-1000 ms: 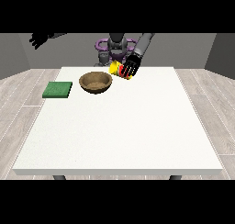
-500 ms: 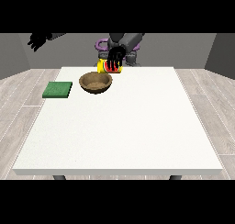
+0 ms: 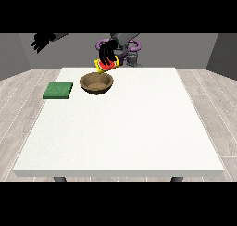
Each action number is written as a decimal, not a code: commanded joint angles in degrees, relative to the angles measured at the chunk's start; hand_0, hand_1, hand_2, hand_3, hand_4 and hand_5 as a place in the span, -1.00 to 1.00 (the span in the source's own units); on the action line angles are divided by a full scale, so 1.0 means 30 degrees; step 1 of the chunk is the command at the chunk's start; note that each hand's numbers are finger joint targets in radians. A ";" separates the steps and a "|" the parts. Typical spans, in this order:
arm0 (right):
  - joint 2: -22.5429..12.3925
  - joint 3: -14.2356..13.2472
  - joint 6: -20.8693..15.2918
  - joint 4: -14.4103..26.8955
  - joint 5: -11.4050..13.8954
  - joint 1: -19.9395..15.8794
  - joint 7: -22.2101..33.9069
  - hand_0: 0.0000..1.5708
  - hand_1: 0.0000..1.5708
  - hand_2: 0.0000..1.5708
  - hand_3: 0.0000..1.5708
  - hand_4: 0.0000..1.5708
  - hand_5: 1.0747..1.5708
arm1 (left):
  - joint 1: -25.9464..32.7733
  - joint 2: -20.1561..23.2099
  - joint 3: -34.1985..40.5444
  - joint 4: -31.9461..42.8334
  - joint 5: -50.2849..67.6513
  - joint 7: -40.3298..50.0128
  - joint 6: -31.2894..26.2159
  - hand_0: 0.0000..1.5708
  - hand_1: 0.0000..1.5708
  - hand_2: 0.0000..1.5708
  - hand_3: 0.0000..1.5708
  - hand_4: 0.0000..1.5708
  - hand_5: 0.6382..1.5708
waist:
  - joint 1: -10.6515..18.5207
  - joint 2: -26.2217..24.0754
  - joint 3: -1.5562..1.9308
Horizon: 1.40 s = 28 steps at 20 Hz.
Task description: Pick the cup and pour the ball into the bowl, then pick the bowl and place it on the pad
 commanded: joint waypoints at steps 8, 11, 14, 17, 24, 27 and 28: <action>0.0486 0.0240 -0.1075 -0.0092 0.0552 0.0649 0.0077 -1.00 -1.00 -1.00 -0.77 -0.06 0.93 | 0.1394 0.0592 0.0550 -0.3632 0.0384 -0.0765 -0.1801 -1.00 -1.00 0.47 0.90 0.33 0.99 | 0.1367 -0.1181 -0.0026; 0.0346 0.0058 -0.0574 -0.0192 0.0439 0.1962 -0.0085 -1.00 -1.00 -1.00 -0.77 -0.06 0.93 | 0.2215 0.2285 0.3602 -0.4945 0.3308 -0.1852 0.0863 0.02 0.02 1.00 0.99 0.49 0.98 | 0.1429 -0.1695 -0.0065; 0.0445 -0.0153 -0.1869 -0.0299 0.0582 0.1507 0.0586 -1.00 -1.00 -1.00 -0.86 -0.06 0.92 | 0.3889 0.2634 0.6170 -0.6630 0.6759 -0.3926 0.2461 0.21 0.21 0.74 0.37 0.66 0.97 | 0.3008 -0.1766 -0.0172; 0.0739 -0.0196 -0.2366 -0.0238 0.0750 0.1426 0.0285 -1.00 -1.00 -1.00 -0.86 -0.01 0.95 | 0.3471 0.2954 0.9850 -0.8374 1.0874 -0.5250 0.2687 -0.46 -0.46 -0.82 -0.98 0.56 0.93 | 0.4073 -0.1685 -0.0291; 0.2063 0.0352 -0.3525 -0.0045 0.1432 0.1845 -0.0094 -1.00 -1.00 -1.00 -1.00 -0.01 0.95 | 0.3125 0.3403 1.6479 -1.0828 2.0336 -0.7629 -0.1267 -1.00 -1.00 -1.00 -1.00 0.35 1.00 | 0.5179 -0.0534 -0.0190; 0.3005 0.0321 -0.4166 0.0253 0.1750 0.2340 -0.1514 -1.00 -1.00 -1.00 -1.00 -0.08 0.97 | 0.3459 0.4687 1.8074 -1.1049 2.3407 -0.8532 -0.4794 -1.00 -1.00 -1.00 -1.00 0.34 0.99 | 0.6086 0.0151 -0.0091; 0.3225 0.0369 -0.4388 0.0299 0.1734 0.2019 -0.1531 -1.00 -1.00 -1.00 -1.00 -0.08 0.98 | 0.2875 0.5239 1.8904 -1.0901 2.4022 -0.8504 -0.5033 -1.00 -1.00 -1.00 -1.00 0.35 0.99 | 0.5927 0.0876 -0.0067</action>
